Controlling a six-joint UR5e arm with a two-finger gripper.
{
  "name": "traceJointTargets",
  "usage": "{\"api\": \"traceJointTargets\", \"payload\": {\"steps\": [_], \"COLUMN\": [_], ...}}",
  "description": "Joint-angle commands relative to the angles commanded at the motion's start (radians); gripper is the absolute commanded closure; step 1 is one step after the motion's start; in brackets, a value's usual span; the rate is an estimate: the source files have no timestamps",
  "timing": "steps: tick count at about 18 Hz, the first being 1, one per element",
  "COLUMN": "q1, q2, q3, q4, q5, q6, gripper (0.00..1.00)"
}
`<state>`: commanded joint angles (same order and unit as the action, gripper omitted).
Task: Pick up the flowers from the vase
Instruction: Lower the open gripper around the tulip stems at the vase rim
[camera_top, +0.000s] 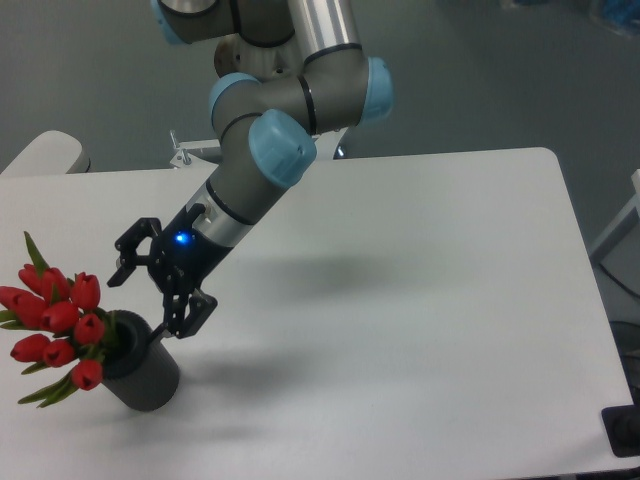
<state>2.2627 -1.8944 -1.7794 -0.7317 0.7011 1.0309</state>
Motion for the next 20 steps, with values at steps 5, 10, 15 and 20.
{"api": "traceJointTargets", "payload": {"steps": [5, 10, 15, 20], "q1": [-0.02, -0.049, -0.052, -0.055], "q2": [-0.009, -0.037, -0.043, -0.045], "q3": [0.006, 0.023, 0.04, 0.043], "q4": [0.0, 0.0, 0.0, 0.002], "q5": [-0.017, -0.017, -0.018, -0.017], "q6": [-0.003, -0.005, -0.055, -0.057], "gripper": [0.0, 0.0, 0.0, 0.0]}}
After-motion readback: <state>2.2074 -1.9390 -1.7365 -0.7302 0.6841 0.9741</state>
